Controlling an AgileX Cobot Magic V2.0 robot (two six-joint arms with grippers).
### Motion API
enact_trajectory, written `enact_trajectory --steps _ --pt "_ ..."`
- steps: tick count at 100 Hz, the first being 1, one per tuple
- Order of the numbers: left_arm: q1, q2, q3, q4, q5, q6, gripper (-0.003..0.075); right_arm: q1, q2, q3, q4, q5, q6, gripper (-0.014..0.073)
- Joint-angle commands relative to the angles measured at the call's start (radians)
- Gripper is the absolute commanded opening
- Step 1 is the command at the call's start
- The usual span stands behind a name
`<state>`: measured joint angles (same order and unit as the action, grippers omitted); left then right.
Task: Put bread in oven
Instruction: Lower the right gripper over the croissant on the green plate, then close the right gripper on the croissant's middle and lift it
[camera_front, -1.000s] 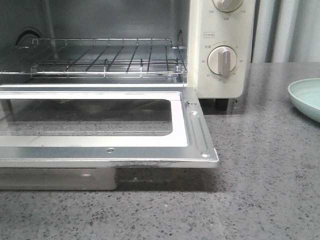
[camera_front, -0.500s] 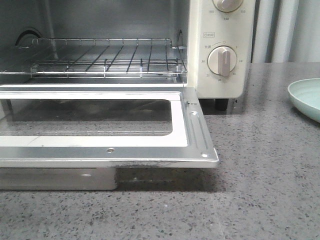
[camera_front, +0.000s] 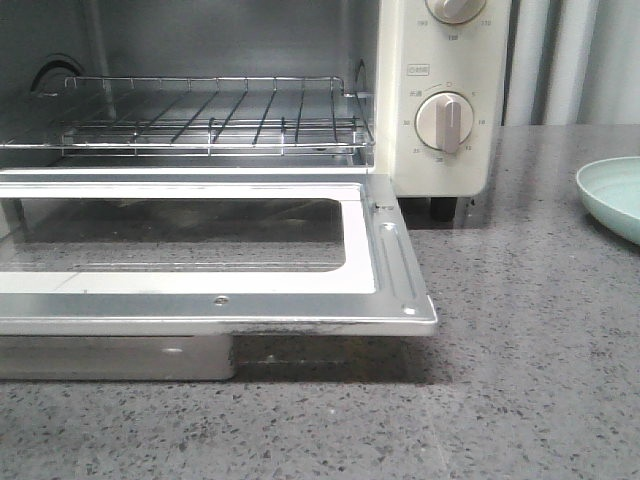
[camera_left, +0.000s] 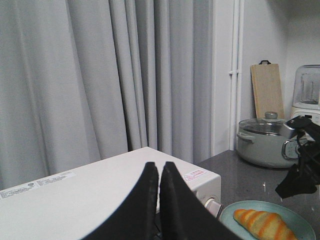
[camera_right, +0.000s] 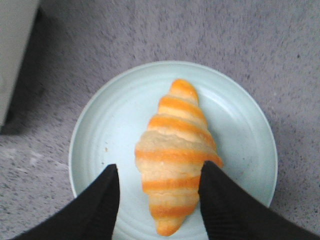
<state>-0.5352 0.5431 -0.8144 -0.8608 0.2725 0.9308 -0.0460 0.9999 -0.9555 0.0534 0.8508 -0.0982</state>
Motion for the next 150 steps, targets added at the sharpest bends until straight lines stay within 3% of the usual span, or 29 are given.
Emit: enact_trajectory --steps 1,99,109,124,150 --pt "0.004 0.005 -0.033 -0.012 -0.048 -0.002 -0.0021 0.002 0.039 -0.034 -0.023 -0.033 -0.006 0.0339" --pt "0.004 0.005 -0.033 -0.016 -0.048 -0.002 -0.0021 0.002 0.321 -0.034 -0.072 -0.073 -0.006 0.0332" --pt "0.004 0.005 -0.033 -0.016 -0.048 -0.002 -0.0021 0.002 0.329 -0.034 -0.072 -0.064 -0.006 0.0234" --pt "0.004 0.005 -0.033 -0.016 -0.072 -0.002 -0.0021 0.002 0.329 -0.034 -0.072 -0.06 -0.006 -0.0072" --pt "0.004 -0.01 -0.033 -0.008 -0.089 -0.002 -0.0021 0.002 0.313 -0.034 -0.072 -0.005 -0.006 -0.0071"
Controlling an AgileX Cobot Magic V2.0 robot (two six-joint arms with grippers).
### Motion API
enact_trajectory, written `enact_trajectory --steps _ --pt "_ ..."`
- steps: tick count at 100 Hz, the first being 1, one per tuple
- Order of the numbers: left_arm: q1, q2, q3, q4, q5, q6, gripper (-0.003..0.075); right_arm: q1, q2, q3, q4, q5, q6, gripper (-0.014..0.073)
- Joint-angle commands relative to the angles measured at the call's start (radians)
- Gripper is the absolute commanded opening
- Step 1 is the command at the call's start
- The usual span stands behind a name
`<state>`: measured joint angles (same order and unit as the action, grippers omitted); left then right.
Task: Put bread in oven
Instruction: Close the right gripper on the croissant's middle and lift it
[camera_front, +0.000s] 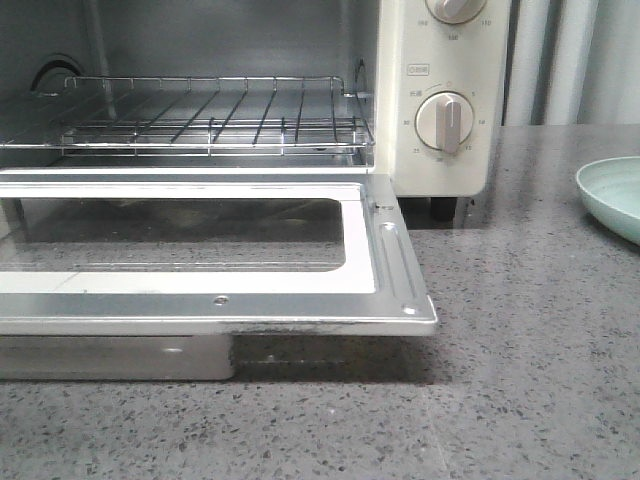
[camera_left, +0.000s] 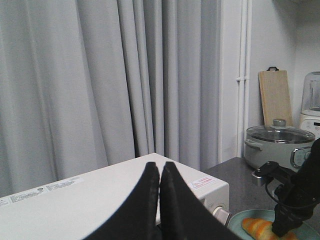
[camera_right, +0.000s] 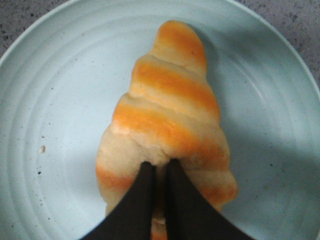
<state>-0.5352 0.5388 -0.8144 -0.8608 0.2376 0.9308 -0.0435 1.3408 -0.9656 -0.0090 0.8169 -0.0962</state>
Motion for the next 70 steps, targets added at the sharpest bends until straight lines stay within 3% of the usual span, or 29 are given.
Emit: enact_trajectory --steps 1,38,70 --pt "0.004 -0.007 -0.033 -0.007 -0.054 -0.002 -0.0021 -0.001 -0.032 -0.024 -0.01 0.032 -0.008 -0.0071" --pt "0.011 -0.103 -0.033 0.109 -0.087 -0.002 -0.0022 0.001 -0.256 -0.024 0.025 0.132 -0.01 -0.0071" --pt "0.203 -0.113 -0.028 0.12 0.023 -0.004 -0.0022 0.107 -0.449 -0.024 0.134 0.258 -0.069 -0.0071"
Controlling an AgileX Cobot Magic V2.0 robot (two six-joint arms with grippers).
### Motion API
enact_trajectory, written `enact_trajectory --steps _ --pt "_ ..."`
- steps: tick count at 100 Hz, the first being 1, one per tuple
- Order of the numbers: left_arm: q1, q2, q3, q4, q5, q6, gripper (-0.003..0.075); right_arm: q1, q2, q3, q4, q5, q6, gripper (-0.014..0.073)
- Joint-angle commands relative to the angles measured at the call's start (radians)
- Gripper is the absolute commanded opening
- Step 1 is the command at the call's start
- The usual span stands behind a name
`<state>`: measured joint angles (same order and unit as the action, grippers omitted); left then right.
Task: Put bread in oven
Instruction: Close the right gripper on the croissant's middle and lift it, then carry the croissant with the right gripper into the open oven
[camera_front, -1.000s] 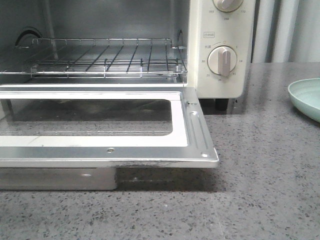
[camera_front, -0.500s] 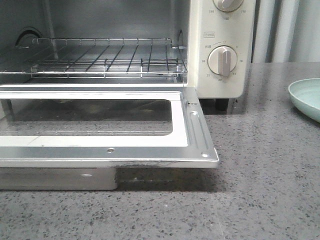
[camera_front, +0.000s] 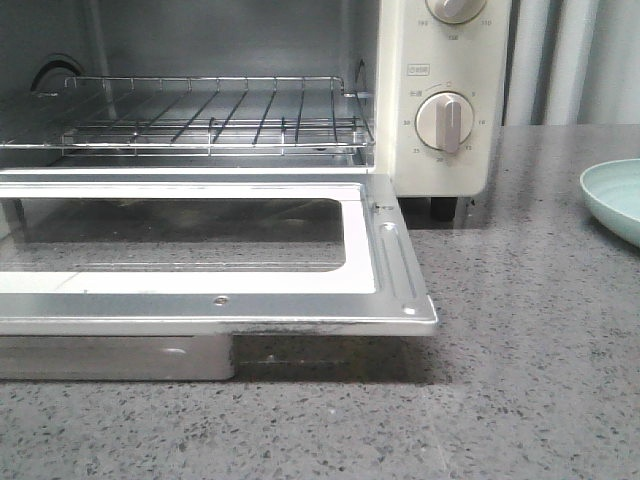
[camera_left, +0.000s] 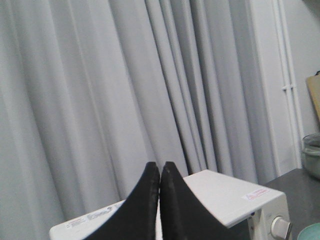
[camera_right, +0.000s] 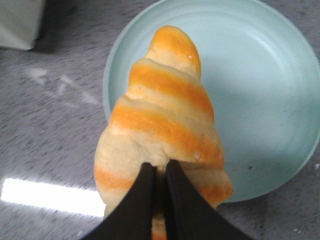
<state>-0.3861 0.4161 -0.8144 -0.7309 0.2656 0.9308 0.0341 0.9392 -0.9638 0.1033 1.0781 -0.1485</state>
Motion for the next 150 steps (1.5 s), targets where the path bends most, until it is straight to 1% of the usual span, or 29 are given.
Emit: enact_trajectory --steps 1,10,27,41,66,91,108,121,138,150 --pt "0.067 0.01 -0.028 -0.01 0.002 -0.006 -0.0022 0.037 -0.049 -0.026 0.024 0.0 -0.016 -0.0071" --pt "0.145 0.006 -0.026 -0.01 0.034 -0.012 -0.0021 0.087 -0.085 -0.026 0.046 0.006 -0.016 -0.0071" --pt "0.297 -0.009 -0.017 -0.033 0.066 -0.064 -0.0021 0.184 -0.113 -0.026 0.096 0.006 -0.018 -0.0071" --pt "0.364 -0.011 -0.017 -0.061 0.122 -0.064 -0.0021 0.282 -0.113 -0.026 0.098 -0.016 -0.049 -0.0071" --pt "0.374 -0.011 -0.017 -0.101 0.158 -0.064 -0.0021 0.429 -0.102 -0.026 0.098 -0.116 -0.052 -0.0071" --pt "0.374 -0.011 -0.017 -0.128 0.189 -0.064 -0.0021 0.532 -0.032 -0.036 0.096 -0.171 -0.1 -0.0071" --pt "0.374 -0.011 -0.017 -0.134 0.195 -0.064 -0.0021 0.597 0.04 -0.133 0.027 -0.176 -0.107 -0.0071" --pt "0.374 -0.011 -0.017 -0.143 0.195 -0.064 -0.0021 0.602 0.102 -0.227 -0.008 -0.176 -0.107 -0.0071" --pt "0.374 -0.011 -0.017 -0.143 0.197 -0.064 -0.0021 0.611 0.171 -0.325 -0.01 -0.17 -0.139 -0.0071" --pt "0.374 -0.011 -0.017 -0.143 0.197 -0.064 -0.0021 0.663 0.213 -0.357 -0.012 -0.175 -0.171 -0.0071"
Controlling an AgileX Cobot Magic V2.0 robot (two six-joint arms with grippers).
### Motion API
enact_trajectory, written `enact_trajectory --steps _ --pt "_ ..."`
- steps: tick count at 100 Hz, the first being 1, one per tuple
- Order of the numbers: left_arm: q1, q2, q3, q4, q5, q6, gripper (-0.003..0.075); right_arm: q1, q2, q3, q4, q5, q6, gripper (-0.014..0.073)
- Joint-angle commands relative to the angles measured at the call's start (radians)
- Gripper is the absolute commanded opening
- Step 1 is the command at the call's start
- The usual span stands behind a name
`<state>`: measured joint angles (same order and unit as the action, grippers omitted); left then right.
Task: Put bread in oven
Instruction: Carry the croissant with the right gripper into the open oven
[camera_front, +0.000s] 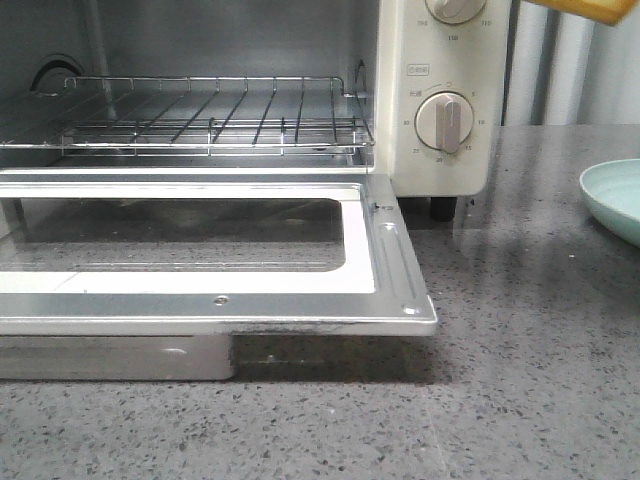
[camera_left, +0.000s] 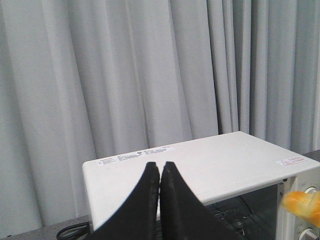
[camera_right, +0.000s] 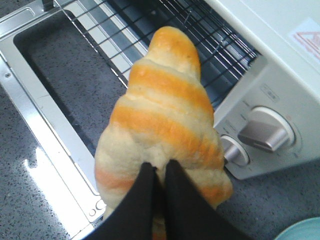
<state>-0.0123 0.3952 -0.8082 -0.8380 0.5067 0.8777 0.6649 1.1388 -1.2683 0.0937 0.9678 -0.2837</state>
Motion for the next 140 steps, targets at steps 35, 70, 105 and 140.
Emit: enact_trajectory --steps 35,70,105,140 --pt "0.0 0.01 -0.023 -0.036 -0.044 -0.011 -0.0021 0.238 0.177 -0.123 -0.17 -0.114 -0.039 -0.0071" --pt "0.0 0.01 -0.023 -0.036 -0.038 -0.011 -0.0021 0.256 0.324 -0.221 -0.31 -0.192 -0.039 -0.0071" --pt "0.0 0.01 -0.023 -0.036 -0.018 -0.011 -0.0021 0.25 0.404 -0.223 -0.493 -0.28 -0.039 -0.0071" --pt "0.0 0.01 -0.023 -0.036 -0.009 -0.011 -0.0021 0.228 0.433 -0.223 -0.574 -0.322 -0.039 -0.0071"
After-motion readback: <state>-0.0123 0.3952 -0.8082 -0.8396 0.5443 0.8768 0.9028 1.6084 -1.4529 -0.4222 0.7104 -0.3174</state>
